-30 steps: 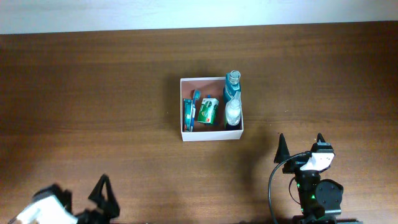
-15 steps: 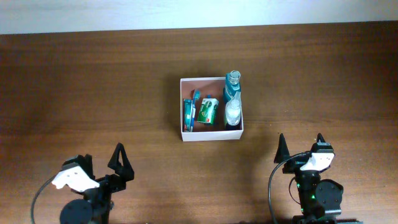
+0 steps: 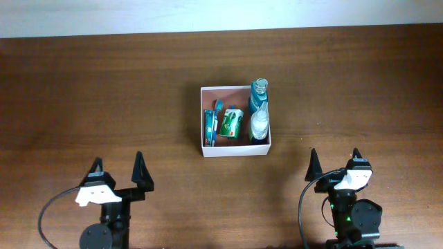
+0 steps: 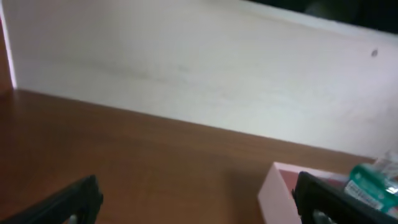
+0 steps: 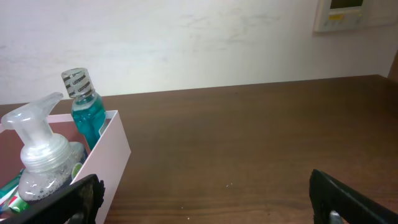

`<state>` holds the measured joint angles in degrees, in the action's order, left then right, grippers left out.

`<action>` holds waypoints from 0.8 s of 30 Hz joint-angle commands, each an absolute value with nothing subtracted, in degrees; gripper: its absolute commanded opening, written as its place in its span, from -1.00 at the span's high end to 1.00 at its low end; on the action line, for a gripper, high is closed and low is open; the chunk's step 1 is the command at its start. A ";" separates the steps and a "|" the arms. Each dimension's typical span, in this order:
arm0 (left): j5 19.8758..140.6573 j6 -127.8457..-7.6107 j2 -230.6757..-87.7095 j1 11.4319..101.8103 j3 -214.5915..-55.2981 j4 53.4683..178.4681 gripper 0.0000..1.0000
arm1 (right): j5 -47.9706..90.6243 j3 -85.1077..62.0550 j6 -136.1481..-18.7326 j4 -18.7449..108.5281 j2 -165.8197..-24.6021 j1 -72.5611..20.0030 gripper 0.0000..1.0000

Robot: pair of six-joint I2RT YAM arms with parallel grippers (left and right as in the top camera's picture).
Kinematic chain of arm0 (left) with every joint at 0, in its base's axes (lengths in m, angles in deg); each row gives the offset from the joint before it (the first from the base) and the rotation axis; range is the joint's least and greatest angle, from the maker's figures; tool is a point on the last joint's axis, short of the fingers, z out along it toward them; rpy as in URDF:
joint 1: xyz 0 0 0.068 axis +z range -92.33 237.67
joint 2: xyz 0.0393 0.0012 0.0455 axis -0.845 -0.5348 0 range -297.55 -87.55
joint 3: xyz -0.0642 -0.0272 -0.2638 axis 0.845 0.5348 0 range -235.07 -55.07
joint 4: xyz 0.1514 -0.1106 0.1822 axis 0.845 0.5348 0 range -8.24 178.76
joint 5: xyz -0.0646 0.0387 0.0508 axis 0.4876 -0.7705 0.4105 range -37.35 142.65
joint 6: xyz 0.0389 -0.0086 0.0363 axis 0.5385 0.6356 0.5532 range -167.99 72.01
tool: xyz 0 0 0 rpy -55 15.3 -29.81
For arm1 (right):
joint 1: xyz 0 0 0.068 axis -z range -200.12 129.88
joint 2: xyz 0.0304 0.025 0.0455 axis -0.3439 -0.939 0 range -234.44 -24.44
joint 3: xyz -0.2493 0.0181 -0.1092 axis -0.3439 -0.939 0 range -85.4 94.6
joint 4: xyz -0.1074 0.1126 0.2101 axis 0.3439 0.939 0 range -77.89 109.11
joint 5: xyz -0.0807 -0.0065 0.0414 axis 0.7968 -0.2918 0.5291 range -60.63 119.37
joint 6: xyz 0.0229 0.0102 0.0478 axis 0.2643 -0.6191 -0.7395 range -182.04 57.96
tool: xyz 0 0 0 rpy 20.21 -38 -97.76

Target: Pack container

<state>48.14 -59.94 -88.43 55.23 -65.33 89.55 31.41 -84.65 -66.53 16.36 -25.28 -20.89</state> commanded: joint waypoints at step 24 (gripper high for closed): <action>51.44 -41.90 -87.84 54.23 -55.56 86.43 -0.99 | 31.30 -85.09 -66.53 16.60 -24.69 -20.48 -0.97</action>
